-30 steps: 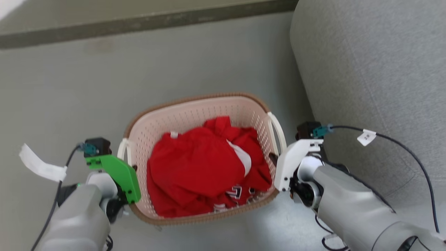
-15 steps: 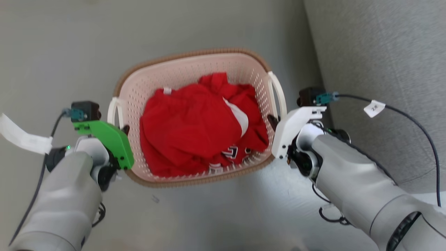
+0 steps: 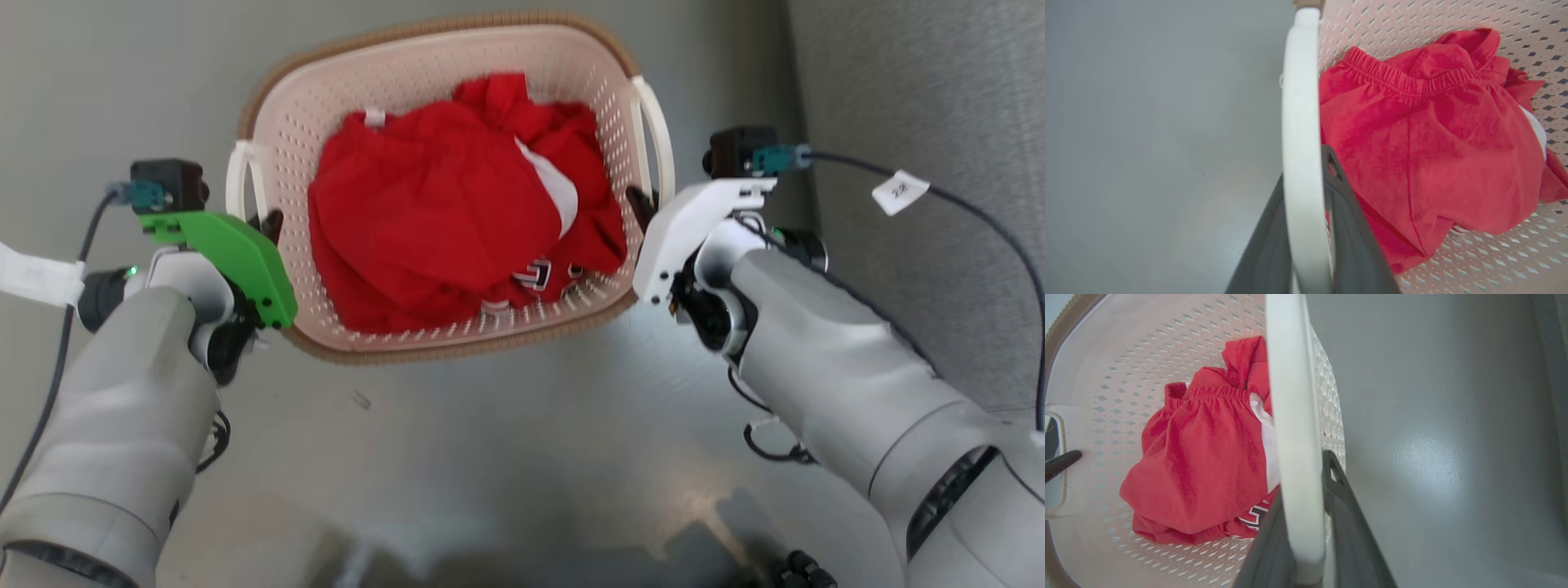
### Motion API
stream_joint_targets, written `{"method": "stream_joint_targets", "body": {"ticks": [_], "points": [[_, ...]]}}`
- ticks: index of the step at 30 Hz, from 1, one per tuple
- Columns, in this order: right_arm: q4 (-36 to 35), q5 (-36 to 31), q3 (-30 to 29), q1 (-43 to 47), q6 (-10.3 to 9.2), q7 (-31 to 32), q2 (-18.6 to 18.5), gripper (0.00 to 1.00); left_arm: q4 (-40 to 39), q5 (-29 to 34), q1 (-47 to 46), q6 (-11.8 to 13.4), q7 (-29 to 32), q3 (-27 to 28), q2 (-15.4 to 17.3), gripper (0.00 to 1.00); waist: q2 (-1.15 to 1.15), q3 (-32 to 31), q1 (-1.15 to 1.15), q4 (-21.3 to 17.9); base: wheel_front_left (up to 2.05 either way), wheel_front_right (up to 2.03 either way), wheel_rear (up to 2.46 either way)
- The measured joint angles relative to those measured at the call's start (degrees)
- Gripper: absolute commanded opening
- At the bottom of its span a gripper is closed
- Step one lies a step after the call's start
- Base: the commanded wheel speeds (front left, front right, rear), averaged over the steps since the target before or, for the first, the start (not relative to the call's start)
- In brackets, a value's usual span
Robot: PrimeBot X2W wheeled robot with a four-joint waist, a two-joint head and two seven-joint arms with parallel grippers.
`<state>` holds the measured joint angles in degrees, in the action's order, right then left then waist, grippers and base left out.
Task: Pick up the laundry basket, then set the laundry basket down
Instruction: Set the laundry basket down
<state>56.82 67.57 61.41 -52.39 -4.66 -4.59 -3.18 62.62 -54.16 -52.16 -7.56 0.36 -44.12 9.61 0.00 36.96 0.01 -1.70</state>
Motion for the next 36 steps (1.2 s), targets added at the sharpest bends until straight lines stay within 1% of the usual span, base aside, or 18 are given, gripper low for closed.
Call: {"method": "stream_joint_targets", "body": {"ticks": [17,36], "points": [[0.86,-0.01,-0.26,-6.37,-0.08,-3.81,-0.21,0.0,-1.01,0.58,-5.64,0.0,-3.52,0.57,0.47,0.0,0.0,9.81,0.0,2.21,0.0,0.0,0.0],[1.54,0.08,-0.16,-10.01,-0.08,-6.77,-0.33,0.0,-1.44,1.18,-9.4,0.0,-6.56,0.33,0.66,0.0,0.0,16.12,0.0,3.2,0.0,0.0,0.0]]}}
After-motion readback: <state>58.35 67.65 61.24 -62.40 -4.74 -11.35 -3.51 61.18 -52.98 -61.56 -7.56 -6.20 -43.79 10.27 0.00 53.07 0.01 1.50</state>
